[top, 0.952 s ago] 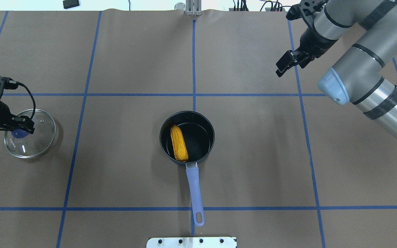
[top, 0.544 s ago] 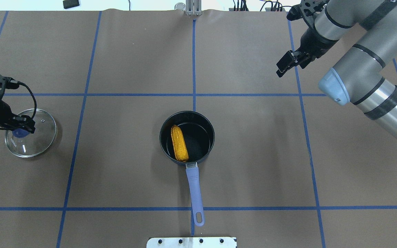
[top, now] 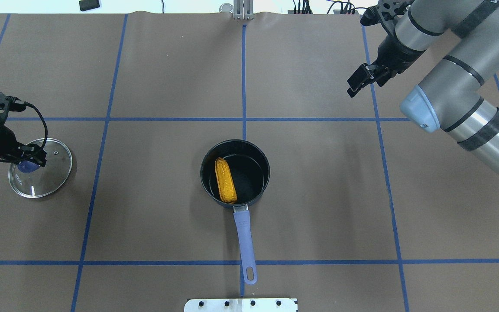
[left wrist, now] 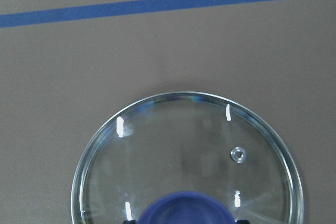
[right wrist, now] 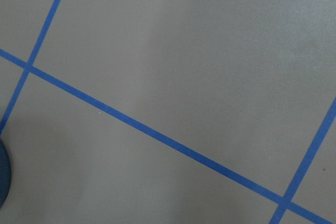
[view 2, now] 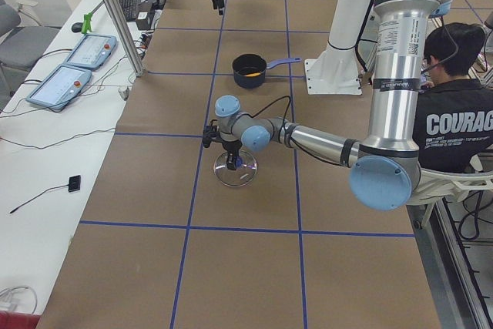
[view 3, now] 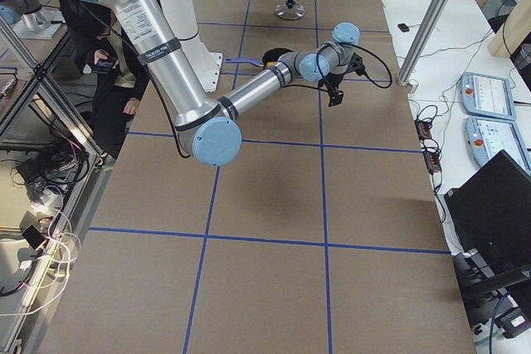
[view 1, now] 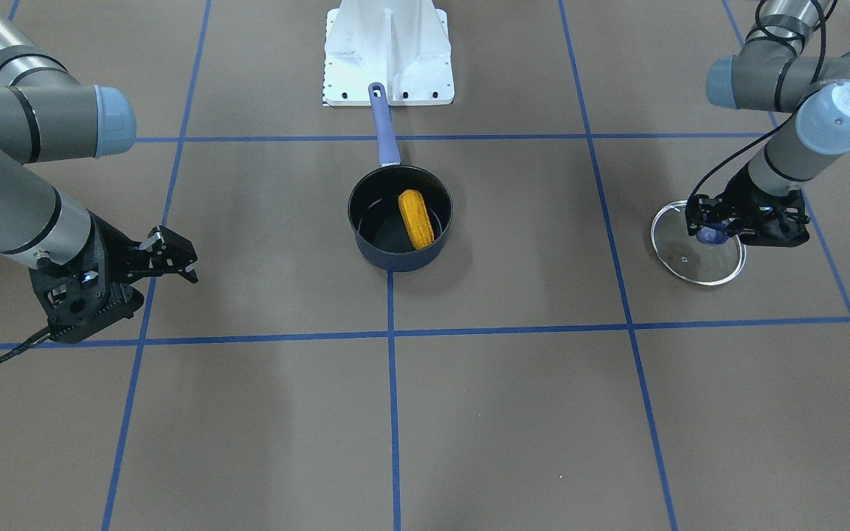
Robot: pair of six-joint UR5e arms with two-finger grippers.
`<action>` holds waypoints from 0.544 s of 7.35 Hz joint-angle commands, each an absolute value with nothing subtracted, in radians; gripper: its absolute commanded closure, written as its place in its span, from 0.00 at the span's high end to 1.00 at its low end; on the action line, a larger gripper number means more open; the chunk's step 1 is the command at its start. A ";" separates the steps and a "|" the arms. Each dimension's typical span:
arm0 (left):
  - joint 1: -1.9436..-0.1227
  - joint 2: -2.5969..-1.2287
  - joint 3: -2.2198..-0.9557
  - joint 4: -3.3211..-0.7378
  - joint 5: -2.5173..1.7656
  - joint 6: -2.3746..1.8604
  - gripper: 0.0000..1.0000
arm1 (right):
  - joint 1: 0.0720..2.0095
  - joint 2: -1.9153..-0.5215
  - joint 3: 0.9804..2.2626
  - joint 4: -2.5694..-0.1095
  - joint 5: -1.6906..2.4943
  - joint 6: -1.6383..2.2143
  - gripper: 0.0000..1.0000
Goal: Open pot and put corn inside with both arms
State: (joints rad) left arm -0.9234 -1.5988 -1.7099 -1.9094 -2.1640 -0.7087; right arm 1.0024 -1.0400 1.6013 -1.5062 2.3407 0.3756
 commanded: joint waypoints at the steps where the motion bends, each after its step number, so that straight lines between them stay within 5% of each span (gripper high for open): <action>1: -0.923 -1.598 -1.718 -1.905 -2.167 -0.701 0.90 | 1.017 -1.045 1.601 -1.506 2.342 0.371 1.00; 4: -1.058 -1.579 -1.713 -1.861 -2.299 -0.489 0.95 | 1.071 -1.124 1.611 -1.491 2.350 0.361 1.00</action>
